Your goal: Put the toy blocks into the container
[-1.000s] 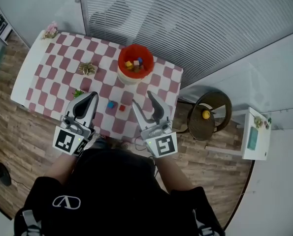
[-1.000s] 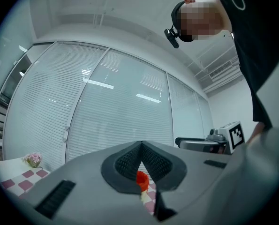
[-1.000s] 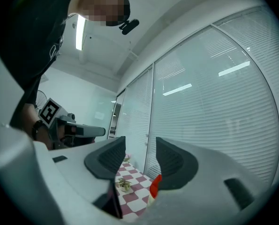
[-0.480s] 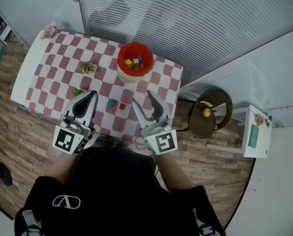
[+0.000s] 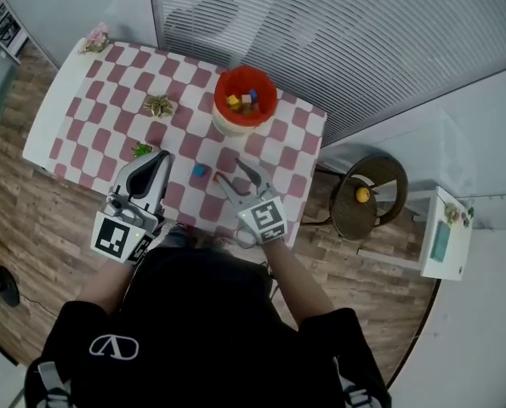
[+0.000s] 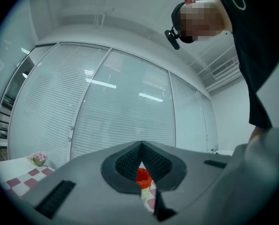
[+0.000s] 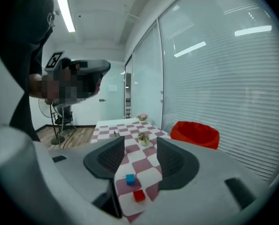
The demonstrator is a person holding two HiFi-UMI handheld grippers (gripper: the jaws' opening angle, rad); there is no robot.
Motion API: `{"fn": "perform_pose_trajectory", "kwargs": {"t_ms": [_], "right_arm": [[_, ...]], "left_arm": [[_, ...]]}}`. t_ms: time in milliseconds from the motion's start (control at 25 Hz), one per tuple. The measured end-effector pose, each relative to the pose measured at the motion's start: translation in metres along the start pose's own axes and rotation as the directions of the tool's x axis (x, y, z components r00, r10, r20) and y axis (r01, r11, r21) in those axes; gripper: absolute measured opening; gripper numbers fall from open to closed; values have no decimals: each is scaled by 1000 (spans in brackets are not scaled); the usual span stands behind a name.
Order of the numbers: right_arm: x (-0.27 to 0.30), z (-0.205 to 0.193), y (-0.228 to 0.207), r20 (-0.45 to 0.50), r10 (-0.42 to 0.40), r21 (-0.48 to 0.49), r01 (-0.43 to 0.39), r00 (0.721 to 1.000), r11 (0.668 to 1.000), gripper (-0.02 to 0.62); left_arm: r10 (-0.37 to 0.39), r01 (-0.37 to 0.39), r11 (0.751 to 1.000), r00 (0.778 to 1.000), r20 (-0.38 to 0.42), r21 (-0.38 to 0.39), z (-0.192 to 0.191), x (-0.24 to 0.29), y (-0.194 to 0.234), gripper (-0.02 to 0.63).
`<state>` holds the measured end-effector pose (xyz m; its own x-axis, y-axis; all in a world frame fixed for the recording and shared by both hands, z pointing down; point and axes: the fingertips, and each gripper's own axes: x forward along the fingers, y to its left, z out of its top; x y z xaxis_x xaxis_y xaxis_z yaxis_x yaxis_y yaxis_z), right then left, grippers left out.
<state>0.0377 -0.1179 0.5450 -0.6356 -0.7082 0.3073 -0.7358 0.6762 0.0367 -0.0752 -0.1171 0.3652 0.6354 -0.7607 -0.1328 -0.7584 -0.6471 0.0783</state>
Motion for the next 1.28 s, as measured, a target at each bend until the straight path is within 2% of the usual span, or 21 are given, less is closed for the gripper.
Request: {"fn": "perform_pose_trajectory", "kwargs": {"t_ms": [120, 240, 400, 600, 760, 1000, 1160, 1280], "right_arm": [[18, -42, 7, -124, 57, -13, -59, 991, 998, 223], [33, -84, 15, -271, 112, -37, -127, 956, 991, 227], [48, -139, 21, -477, 161, -78, -224, 864, 971, 229], [59, -187, 23, -646, 170, -110, -311, 744, 944, 229], [68, -206, 20, -719, 172, -100, -345, 674, 933, 222], [75, -218, 21, -800, 175, -95, -409, 573, 907, 200], [76, -222, 21, -829, 186, -66, -423, 527, 904, 162], [76, -222, 20, -839, 192, -53, -428, 509, 902, 144]], "left_arm": [[11, -11, 1000, 1000, -12, 1, -4, -6, 3, 5], [31, -31, 999, 1000, 4, 9, 1, -9, 7, 5], [51, -51, 999, 999, 8, 9, 2, -15, 12, 5], [56, -56, 998, 996, -63, -4, -19, -33, 17, 5], [93, -93, 996, 995, -16, 1, -4, -32, 22, 5], [85, -86, 996, 994, -74, -3, -22, -47, 21, 5], [102, -102, 995, 994, -42, 5, -10, -44, 22, 5], [107, -107, 994, 993, -46, 4, -10, -45, 23, 5]]}}
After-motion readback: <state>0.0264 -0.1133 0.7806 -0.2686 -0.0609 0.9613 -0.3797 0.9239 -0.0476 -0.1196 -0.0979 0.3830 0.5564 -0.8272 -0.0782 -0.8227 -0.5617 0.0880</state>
